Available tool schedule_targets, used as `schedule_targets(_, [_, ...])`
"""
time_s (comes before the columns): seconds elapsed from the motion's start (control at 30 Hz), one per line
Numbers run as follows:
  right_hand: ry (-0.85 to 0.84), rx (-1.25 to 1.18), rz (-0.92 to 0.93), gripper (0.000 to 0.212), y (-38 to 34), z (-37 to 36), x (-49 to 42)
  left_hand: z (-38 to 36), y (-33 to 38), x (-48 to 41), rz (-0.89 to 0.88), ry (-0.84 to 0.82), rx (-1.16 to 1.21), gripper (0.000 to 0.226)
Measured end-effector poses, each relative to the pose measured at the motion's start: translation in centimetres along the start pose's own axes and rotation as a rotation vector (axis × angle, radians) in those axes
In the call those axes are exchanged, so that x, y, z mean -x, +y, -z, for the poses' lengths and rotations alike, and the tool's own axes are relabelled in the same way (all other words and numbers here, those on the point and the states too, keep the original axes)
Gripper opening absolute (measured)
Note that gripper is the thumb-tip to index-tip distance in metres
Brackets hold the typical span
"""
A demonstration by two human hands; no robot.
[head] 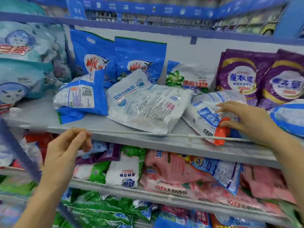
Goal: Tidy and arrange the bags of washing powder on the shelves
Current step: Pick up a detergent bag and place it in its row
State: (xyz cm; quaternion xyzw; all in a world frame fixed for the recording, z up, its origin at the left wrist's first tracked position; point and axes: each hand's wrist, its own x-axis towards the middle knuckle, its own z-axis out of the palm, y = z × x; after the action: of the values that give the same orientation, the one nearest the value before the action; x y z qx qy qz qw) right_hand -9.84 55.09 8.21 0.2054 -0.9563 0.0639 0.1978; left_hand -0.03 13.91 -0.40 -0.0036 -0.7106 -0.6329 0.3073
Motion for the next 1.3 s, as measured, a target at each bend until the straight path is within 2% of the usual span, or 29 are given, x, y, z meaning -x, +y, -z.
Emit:
schedule_targets(0.07, [0.013, 0.014, -0.001, 0.039, 0.1, -0.1, -0.2, -0.3, 0.5, -0.4, 0.019, -0.039, 0.054, 0.020])
schedule_targets(0.23, [0.119, 0.007, -0.037, 0.030, 0.4, -0.9, -1.1, -1.4, 1.2, -1.1, -0.004, -0.105, 0.105, 0.021])
schedule_targets(0.33, [0.241, -0.012, -0.138, 0.020, 0.9, -1.0, -2.3, -2.7, 1.4, -1.1, -0.046, -0.167, 0.135, 0.023])
schedule_targets(0.43, [0.312, -0.024, -0.232, 0.021, 1.1, -0.5, -4.2, -3.9, 2.0, -0.9, -0.071, -0.218, 0.130, 0.020])
schedule_targets(0.53, [0.355, -0.030, -0.251, 0.022, 1.2, 0.0, -5.4, -4.9, 2.7, -1.2, -0.083, -0.265, 0.119, 0.011])
schedule_targets(0.63, [0.373, -0.101, -0.256, 0.018, 1.7, 0.4, -5.8, -6.0, 3.7, -1.5, -0.131, -0.297, 0.103, 0.017])
schedule_targets(0.8, [0.501, -0.341, -0.298, 0.015, 4.5, 2.4, -5.8, -8.4, 5.3, -1.9, -0.164, -0.324, 0.095, 0.019])
schedule_targets(0.93, [0.629, -0.687, -0.427, 0.031, 7.8, 4.6, -4.6, -12.3, 7.0, -2.8, -0.208, -0.391, 0.020, 0.012])
schedule_targets(1.0, [0.667, -0.949, -0.509, 0.036, 8.9, 5.6, -4.0, -15.1, 7.9, -3.7, -0.246, -0.415, -0.046, 0.010])
schedule_targets(1.03, [0.692, -1.086, -0.554, 0.034, 9.1, 5.9, -3.9, -16.7, 8.2, -4.3, -0.272, -0.429, -0.087, 0.014])
schedule_targets(1.1, [0.719, -1.272, -0.616, 0.031, 9.0, 6.3, -3.6, -20.2, 8.8, -5.5, -0.287, -0.472, -0.140, 0.038])
schedule_targets(1.17, [0.671, -1.298, -0.623, 0.030, 8.7, 6.5, -3.4, -23.7, 9.3, -6.9, -0.187, -0.519, -0.109, 0.073])
schedule_targets(1.23, [0.600, -1.271, -0.550, 0.031, 8.6, 6.2, -3.6, -26.7, 9.7, -8.0, -0.030, -0.557, -0.055, 0.103])
schedule_targets(1.3, [0.480, -1.193, -0.523, 0.034, 8.5, 5.8, -3.9, -28.8, 9.9, -8.7, 0.080, -0.594, 0.080, 0.107])
